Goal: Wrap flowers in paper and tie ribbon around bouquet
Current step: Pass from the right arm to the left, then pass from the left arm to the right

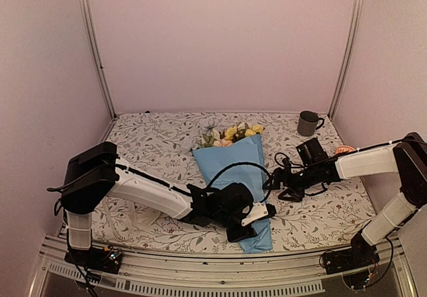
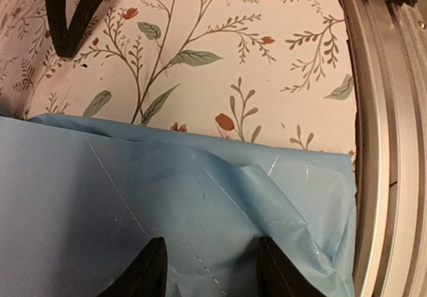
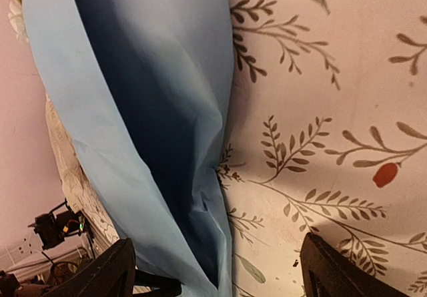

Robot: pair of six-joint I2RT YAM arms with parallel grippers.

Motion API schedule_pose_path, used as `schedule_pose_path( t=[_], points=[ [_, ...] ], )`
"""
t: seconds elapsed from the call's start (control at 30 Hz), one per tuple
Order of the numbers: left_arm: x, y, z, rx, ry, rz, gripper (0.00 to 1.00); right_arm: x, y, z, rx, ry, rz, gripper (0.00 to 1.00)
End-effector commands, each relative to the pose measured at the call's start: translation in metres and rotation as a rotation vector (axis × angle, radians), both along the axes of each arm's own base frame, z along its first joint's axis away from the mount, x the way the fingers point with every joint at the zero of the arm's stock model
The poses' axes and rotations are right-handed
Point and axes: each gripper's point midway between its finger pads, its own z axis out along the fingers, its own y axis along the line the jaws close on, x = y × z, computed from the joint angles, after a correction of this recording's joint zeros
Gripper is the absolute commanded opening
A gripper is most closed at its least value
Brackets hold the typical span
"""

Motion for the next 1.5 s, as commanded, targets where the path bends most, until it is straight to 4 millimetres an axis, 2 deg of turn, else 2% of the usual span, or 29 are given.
schedule_pose_path(
  t=[0.0,0.17,0.33,0.53,0.63,0.77,0.87,0.93,1.03,1.17,1.27,1.37,1.47],
  points=[
    [-0.022,0.031,-0.052,0.173,0.068,-0.046,0.46,-0.006,0.02,0.0,0.096,-0.008,0.15,0.88],
    [-0.023,0.033,-0.053,0.181,0.071,-0.046,0.46,-0.006,0.034,-0.004,0.166,-0.007,0.185,0.88],
    [-0.022,0.035,-0.054,0.19,0.062,-0.046,0.46,-0.011,0.041,-0.027,0.163,0.037,0.203,0.87],
    [-0.022,0.036,-0.056,0.196,0.063,-0.051,0.46,-0.014,0.047,-0.03,0.196,0.044,0.214,0.79],
    [-0.023,0.036,-0.059,0.201,0.065,-0.052,0.46,-0.016,0.048,-0.03,0.205,0.046,0.213,0.62],
    [-0.023,0.038,-0.06,0.206,0.065,-0.051,0.46,-0.016,0.043,-0.034,0.18,0.045,0.187,0.3],
    [-0.021,0.039,-0.056,0.197,0.058,-0.045,0.46,-0.015,0.04,-0.032,0.167,0.034,0.171,0.1],
    [-0.018,0.038,-0.047,0.165,0.053,-0.035,0.46,-0.014,0.038,-0.03,0.159,0.026,0.162,0.0],
    [-0.008,0.033,-0.017,0.071,0.04,-0.004,0.48,-0.011,0.036,-0.028,0.147,0.012,0.145,0.0],
    [0.008,0.021,0.058,-0.131,0.007,0.033,0.6,-0.009,0.034,-0.022,0.144,-0.002,0.124,0.0],
    [0.022,0.026,0.094,-0.194,0.046,0.107,0.66,-0.007,0.035,-0.016,0.148,-0.017,0.118,0.0],
    [0.048,0.051,0.101,-0.162,0.097,0.269,0.66,-0.005,0.034,-0.016,0.142,-0.016,0.113,0.0],
    [0.081,0.101,0.091,-0.07,0.136,0.501,0.64,-0.007,0.035,-0.015,0.145,-0.009,0.118,0.0]
  ],
)
